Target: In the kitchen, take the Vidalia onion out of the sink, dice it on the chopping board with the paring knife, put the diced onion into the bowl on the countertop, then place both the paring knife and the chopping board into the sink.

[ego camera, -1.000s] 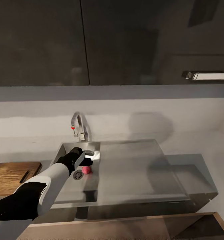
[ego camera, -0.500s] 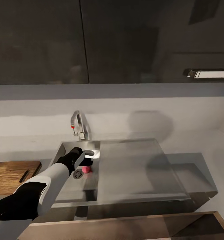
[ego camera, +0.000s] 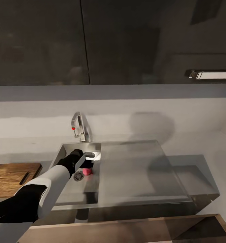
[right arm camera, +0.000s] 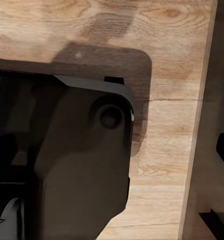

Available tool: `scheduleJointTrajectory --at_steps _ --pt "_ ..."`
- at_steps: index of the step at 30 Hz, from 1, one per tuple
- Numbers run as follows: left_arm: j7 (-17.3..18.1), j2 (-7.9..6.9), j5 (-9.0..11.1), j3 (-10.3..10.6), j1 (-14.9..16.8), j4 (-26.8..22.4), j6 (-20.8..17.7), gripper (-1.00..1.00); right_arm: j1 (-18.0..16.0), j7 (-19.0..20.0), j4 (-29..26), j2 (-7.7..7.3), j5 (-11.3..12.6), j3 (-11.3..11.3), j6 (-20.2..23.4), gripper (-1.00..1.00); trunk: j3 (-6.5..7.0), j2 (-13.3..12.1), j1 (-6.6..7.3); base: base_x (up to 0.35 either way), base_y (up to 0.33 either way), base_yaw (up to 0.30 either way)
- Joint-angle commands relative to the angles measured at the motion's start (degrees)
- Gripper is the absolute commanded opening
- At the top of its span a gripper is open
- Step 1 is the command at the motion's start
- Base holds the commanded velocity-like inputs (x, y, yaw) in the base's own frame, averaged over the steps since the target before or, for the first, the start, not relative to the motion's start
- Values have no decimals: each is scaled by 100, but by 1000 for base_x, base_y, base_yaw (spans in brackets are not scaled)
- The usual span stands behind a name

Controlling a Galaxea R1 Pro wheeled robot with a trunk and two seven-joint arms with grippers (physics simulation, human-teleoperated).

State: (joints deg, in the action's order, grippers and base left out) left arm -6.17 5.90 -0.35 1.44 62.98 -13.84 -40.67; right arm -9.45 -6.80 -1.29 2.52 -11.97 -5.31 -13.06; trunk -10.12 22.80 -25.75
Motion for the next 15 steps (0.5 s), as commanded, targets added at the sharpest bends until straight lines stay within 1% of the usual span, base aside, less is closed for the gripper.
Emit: scheduleJointTrajectory --at_steps 1,7,15 --pt "-14 0 -1 14 3 -9 -29 100 -5 -25 6 4 -60 -48 -17 100 -11 11 -3 0 0 0" --pt "-15 4 -1 14 3 -12 -29 100 -5 -31 8 2 -60 -49 -13 100 -14 11 -3 0 0 0" --pt "-16 1 -1 14 3 -6 -29 100 -4 -32 14 25 -60 -41 -7 100 -73 11 -3 0 0 0"
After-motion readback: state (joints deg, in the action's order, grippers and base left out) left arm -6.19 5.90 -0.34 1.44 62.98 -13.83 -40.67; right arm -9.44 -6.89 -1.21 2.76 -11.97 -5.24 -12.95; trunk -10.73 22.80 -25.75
